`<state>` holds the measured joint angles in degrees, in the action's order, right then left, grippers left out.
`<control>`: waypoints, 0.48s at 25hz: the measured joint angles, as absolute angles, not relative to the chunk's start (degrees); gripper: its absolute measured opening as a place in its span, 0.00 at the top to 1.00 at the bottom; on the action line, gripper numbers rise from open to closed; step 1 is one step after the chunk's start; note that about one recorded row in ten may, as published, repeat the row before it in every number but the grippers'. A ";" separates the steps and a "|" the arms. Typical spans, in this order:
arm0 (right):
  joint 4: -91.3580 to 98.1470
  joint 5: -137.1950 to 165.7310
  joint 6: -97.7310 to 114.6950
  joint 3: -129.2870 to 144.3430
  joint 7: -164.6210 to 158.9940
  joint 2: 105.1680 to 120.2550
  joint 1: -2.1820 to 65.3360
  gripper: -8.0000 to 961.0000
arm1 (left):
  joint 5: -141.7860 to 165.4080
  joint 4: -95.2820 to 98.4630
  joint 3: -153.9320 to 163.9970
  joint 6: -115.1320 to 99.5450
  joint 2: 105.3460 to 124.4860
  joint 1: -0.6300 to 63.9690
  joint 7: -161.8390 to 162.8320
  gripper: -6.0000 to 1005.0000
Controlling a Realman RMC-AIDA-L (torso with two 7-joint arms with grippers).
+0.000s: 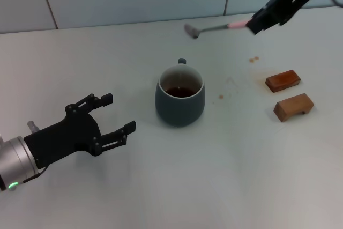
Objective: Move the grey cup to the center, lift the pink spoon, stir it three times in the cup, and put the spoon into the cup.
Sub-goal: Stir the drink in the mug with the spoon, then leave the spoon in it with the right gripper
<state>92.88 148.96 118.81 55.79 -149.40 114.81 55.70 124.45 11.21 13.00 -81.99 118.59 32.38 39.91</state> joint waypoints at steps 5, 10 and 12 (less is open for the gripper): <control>83.56 152.37 116.84 59.03 -149.04 115.18 60.10 0.88 | 124.45 11.18 13.01 -81.99 118.70 32.51 39.92 0.14; 79.62 154.02 115.93 60.18 -148.98 115.64 62.10 0.88 | 124.45 11.16 13.01 -81.99 118.70 32.53 40.02 0.14; 76.45 154.13 115.66 60.20 -148.81 115.65 62.74 0.88 | 124.42 11.16 13.01 -82.00 118.69 32.60 40.04 0.14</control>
<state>76.45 154.13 115.66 60.21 -148.81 115.65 62.74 124.42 11.16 13.01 -82.00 118.69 32.60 40.04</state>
